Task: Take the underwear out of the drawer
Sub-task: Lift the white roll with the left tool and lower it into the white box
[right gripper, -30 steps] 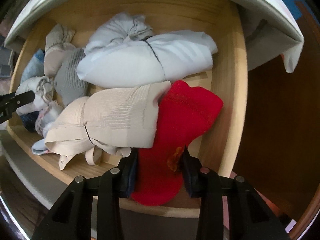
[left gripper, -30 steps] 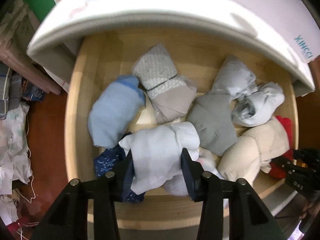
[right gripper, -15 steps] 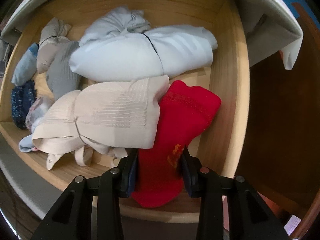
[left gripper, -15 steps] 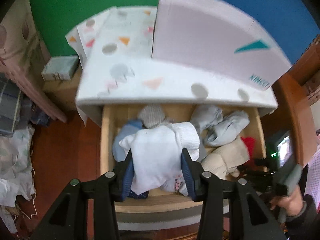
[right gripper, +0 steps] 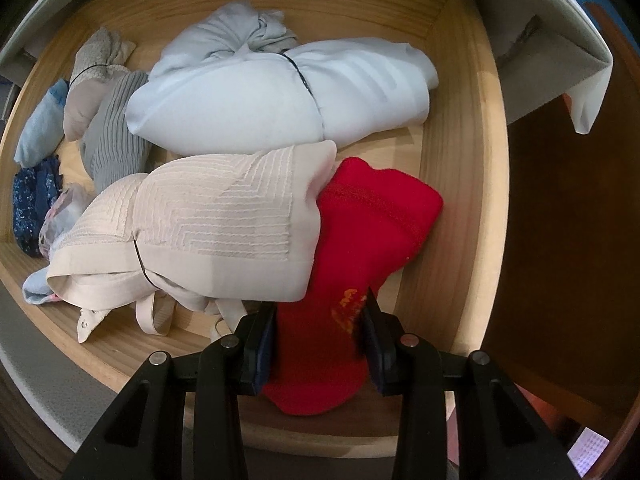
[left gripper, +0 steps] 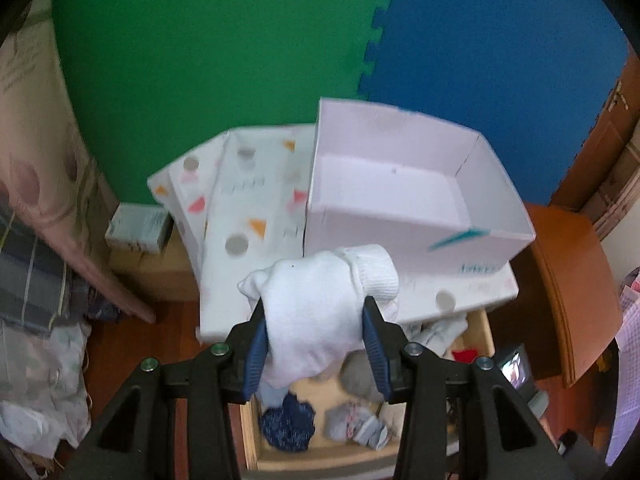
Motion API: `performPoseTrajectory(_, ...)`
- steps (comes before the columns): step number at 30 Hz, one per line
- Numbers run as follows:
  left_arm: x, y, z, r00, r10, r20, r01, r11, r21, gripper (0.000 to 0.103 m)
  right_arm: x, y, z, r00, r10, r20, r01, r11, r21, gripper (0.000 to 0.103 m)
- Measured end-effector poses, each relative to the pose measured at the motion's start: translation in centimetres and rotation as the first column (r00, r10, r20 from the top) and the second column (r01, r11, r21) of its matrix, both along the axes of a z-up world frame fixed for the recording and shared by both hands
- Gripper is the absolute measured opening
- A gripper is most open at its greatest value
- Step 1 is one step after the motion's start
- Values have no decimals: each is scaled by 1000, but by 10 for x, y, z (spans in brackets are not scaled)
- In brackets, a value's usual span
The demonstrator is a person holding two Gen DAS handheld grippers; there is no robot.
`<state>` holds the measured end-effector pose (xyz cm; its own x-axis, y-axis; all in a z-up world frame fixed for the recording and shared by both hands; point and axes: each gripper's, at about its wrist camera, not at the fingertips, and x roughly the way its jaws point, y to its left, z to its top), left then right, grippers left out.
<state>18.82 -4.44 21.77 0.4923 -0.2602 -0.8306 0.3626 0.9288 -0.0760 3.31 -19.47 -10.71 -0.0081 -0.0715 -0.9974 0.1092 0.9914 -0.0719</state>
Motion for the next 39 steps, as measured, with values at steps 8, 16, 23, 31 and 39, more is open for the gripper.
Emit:
performPoseTrajectory(8,50,-44,30,996,-54,69,56,998,-32,44,0,-5,0,1000,5,0,-5,1000,-2,36)
performPoseTrajectory(16,101,-90,4,996,-82,25,82,997,-10,44,-1,-5,1,1000,7,4,-7,1000,1,36)
performPoseTrajectory(23,109,-97,-41,997,-61,-52,64,996,61,44,0,-4,0,1000,13,2,-13,1000,0,36)
performPoseTrajectory(31,101,-88,-50,995,22,-102,-12,996,92,44,0,-4,-1,1000,13,2,-13,1000,0,36)
performPoseTrajectory(39,91,-82,-58,987,82,-139,-66,992,111,44,0,-5,-1,1000,14,1,-14,1000,0,36)
